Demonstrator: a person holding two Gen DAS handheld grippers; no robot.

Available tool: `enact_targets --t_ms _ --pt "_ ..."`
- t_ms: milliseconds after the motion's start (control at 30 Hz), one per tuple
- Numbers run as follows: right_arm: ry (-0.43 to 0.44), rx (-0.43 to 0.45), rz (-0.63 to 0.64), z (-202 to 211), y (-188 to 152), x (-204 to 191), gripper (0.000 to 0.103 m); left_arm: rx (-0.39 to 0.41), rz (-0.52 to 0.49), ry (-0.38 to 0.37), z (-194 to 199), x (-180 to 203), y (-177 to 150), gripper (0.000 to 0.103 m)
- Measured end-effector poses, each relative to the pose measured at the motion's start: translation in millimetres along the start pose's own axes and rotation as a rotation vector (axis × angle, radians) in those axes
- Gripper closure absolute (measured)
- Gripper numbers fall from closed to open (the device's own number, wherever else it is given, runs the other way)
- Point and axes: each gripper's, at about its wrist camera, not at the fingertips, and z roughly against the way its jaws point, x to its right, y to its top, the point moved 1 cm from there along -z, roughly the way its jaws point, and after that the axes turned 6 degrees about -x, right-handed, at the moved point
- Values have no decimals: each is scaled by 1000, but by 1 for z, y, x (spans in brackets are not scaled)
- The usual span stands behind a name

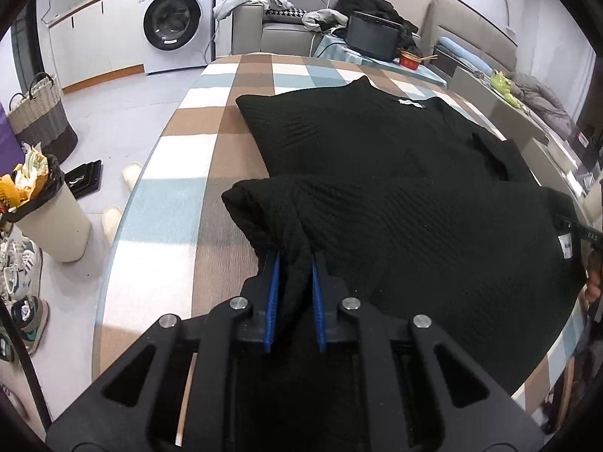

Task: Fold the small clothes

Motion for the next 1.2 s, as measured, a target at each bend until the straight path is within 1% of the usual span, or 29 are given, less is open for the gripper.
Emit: enact_targets --t_ms 67,100,133,200,267,300,333,400,533,733,800,867,933,967,1000,1033,1067,1133,1200 --pt "0 -4 6 3 -5 -1 72 9 5 -3 6 -3 -6 89" --pt "-2 -2 0 4 -6 0 71 11 16 -6 8 -6 -9 84" --pt "10 2 -20 6 -6 4 67 9 34 -13 11 -10 -11 81" --pt "38 4 -61 12 -7 14 64 10 63 -14 20 -20 -14 63" --pt "47 24 -91 26 -12 24 58 27 74 -6 34 -27 -22 55" --pt "48 37 -100 34 -16 28 56 35 74 -1 39 -29 -25 53" --pt "52 42 -102 42 -22 31 54 44 74 6 44 -30 -30 52" --pt "64 29 -101 51 -36 36 54 43 71 11 50 -30 -39 43" --pt "73 -15 -85 58 -60 35 54 6 28 13 53 -21 -57 43" --pt "50 -45 -47 58 -78 28 51 -49 -43 15 55 -4 -82 43" --pt "46 -36 -50 58 -81 30 51 -63 -66 24 55 0 -88 43" --pt "52 -31 -53 60 -83 32 51 -78 -76 23 53 1 -92 45" --pt "53 -30 -60 60 -84 33 51 -76 -75 13 54 2 -93 63" --pt "52 -32 -58 61 -86 32 50 -74 -77 12 56 3 -93 67" --pt "51 -34 -55 61 -87 31 50 -68 -78 14 58 3 -93 77" --pt "49 -39 -50 62 -88 31 50 -61 -79 21 62 4 -92 82" --pt "45 -41 -48 63 -89 31 50 -57 -74 29 65 3 -91 90" --pt "43 -41 -45 65 -90 31 50 -50 -57 19 71 3 -88 98" --pt "41 -39 -47 65 -91 32 48 -27 -53 1 79 4 -85 99"
